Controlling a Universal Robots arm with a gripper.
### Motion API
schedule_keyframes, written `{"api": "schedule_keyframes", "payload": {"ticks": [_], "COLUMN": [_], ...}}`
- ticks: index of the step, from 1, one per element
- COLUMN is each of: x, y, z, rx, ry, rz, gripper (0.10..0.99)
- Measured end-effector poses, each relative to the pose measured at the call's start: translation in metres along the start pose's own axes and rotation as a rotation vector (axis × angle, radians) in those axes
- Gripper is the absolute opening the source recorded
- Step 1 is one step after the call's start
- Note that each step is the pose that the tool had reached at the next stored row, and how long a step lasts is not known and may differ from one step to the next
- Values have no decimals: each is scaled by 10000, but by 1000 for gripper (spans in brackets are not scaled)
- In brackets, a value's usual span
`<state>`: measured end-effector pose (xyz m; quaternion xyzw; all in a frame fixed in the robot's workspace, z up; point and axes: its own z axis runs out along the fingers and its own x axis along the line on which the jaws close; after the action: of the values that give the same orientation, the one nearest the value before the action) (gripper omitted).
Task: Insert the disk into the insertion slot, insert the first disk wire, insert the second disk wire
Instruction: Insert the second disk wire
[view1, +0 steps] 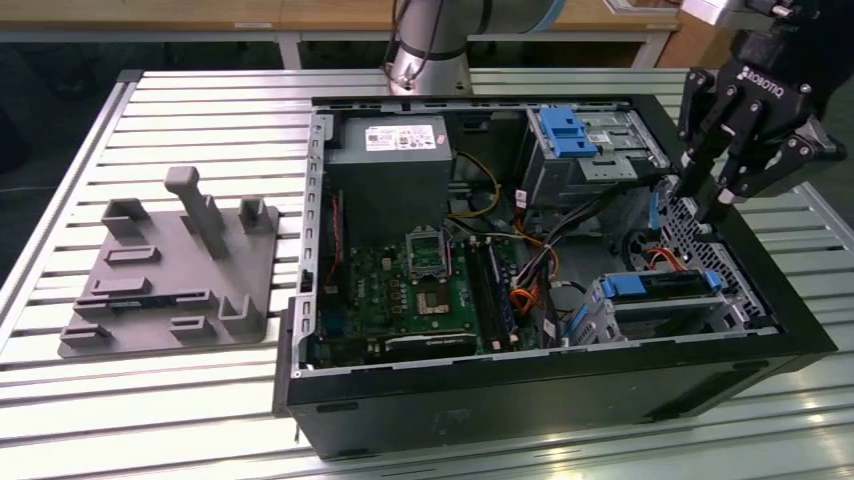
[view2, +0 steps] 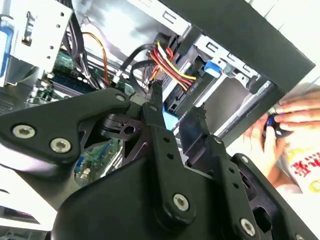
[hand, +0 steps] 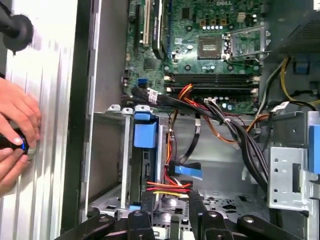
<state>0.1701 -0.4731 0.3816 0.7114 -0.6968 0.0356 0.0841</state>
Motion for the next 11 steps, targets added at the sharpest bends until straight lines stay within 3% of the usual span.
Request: {"api": "schedule_keyframes", "payload": {"ticks": [6, 11], "x": [-181, -249], "y": [31, 170], "z": [-3, 36], "rx": [75, 64], "ry": [23, 460], "rz": [33, 59], "gripper": [416, 416]}}
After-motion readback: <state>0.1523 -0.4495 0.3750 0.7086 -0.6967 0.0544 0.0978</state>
